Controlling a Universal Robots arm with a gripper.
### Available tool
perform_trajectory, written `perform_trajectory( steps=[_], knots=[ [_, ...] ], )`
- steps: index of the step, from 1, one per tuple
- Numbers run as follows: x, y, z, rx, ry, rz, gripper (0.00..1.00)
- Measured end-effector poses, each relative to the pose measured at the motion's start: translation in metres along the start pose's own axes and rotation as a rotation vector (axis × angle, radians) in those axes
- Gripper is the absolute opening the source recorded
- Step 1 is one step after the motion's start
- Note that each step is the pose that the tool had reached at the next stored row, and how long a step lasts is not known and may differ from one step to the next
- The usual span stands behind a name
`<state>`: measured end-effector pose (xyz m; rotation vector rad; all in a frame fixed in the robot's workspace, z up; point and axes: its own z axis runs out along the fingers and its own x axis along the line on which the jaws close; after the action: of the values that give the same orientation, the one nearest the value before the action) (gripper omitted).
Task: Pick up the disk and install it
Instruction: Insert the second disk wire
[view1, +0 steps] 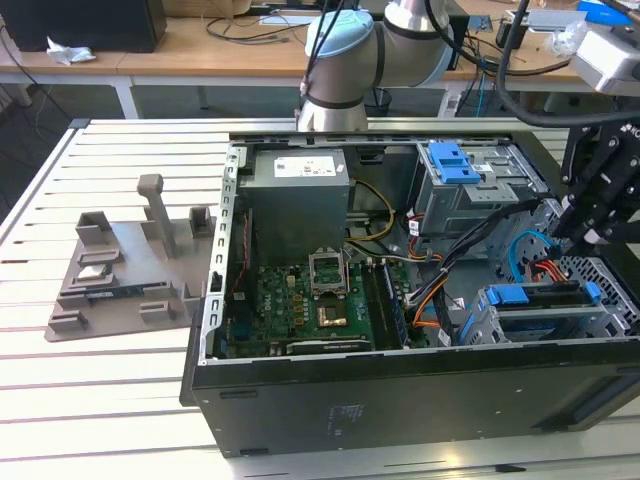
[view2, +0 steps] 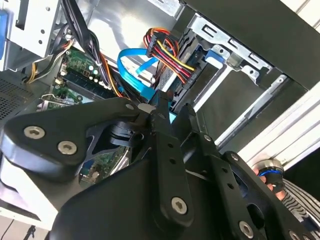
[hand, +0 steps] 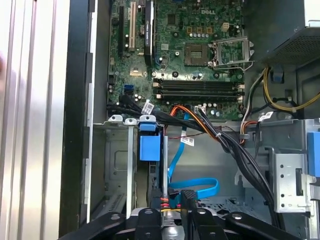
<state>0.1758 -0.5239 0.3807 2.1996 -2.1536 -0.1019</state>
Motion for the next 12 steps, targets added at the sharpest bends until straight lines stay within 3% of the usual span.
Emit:
perform_trajectory(
  steps=[5,8,10,12],
  knots=[
    [-0.0005,-0.0007,0.0085,0.0002,-0.0129,-0.015,0.3],
    [-0.0005,-0.0007,0.0085,0.0003,-0.0133,-0.015,0.29],
    [-0.0005,-0.0007,0.0085,0.0003,-0.0135,-0.015,0.16],
    [0.0007,-0.0006,0.0088,0.0003,-0.0136,-0.015,0.16]
  ],
)
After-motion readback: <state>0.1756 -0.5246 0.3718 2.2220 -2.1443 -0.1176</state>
